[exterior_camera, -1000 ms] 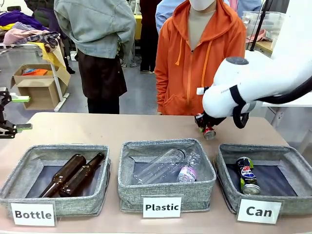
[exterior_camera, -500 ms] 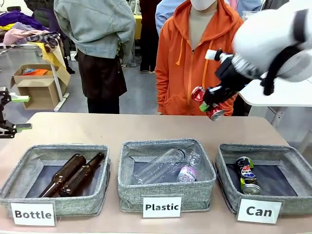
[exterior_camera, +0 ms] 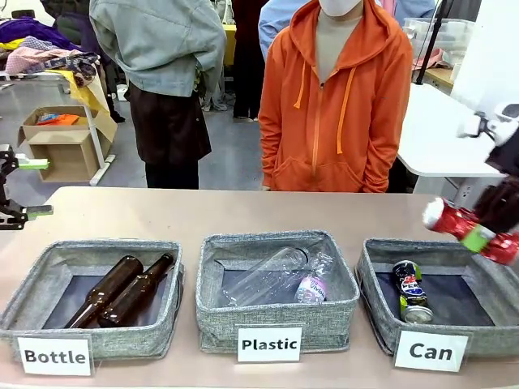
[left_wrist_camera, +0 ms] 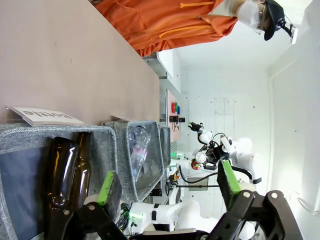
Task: Sort the can waste into the basket.
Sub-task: Pick up the can waste from the table and place it in the right Fabric basket.
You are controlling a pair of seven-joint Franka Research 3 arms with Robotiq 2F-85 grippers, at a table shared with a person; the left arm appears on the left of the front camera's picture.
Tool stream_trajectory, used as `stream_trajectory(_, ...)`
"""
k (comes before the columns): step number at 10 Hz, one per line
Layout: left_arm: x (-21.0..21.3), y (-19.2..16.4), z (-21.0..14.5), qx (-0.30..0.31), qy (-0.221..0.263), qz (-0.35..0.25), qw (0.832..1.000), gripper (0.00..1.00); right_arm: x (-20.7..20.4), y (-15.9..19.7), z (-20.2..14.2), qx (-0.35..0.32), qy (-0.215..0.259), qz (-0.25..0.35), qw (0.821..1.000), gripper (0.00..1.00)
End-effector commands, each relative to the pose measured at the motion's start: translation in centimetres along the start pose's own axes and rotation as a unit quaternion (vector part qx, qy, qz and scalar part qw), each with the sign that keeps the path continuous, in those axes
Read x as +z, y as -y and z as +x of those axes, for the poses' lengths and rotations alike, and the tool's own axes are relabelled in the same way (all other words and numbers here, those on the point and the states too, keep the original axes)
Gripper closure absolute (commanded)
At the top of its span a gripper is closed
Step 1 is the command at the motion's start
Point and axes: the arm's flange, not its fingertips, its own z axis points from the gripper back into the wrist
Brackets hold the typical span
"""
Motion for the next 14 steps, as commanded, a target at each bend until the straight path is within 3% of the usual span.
stream_trajectory(1, 0.2, 0.1, 0.0, -0.005, -0.002, -0.008, 1.0, 0.0, 1.3, 1.9, -0.6, 0.035, 0.007, -0.023, 0.999, 1.0)
stream_trajectory(3, 0.2, 0.1, 0.0, -0.005, -0.002, -0.008, 1.0, 0.0, 1.3, 2.8, -1.0, 0.004, 0.047, -0.072, 0.996, 1.0)
stream_trajectory(8, 0.2, 0.1, 0.0, -0.005, -0.002, -0.008, 1.0, 0.0, 0.6, 4.2, 0.8, -0.032, 0.038, -0.091, 0.995, 1.0)
stream_trajectory(9, 0.2, 0.1, 0.0, -0.005, -0.002, -0.008, 1.0, 0.0, 0.5, 4.4, 0.7, -0.014, 0.033, -0.079, 0.996, 0.25)
stream_trajectory(10, 0.2, 0.1, 0.0, -0.005, -0.002, -0.008, 1.0, 0.0, 0.4, 4.4, 0.4, 0.001, 0.036, -0.071, 0.997, 0.19)
stream_trajectory(11, 0.2, 0.1, 0.0, -0.005, -0.002, -0.008, 1.0, 0.0, 0.3, 4.4, 0.3, 0.008, 0.035, -0.066, 0.997, 0.0)
stream_trajectory(14, 0.2, 0.1, 0.0, -0.005, -0.002, -0.008, 1.0, 0.0, 0.2, 3.8, 0.2, 0.025, 0.03, -0.068, 0.997, 0.0)
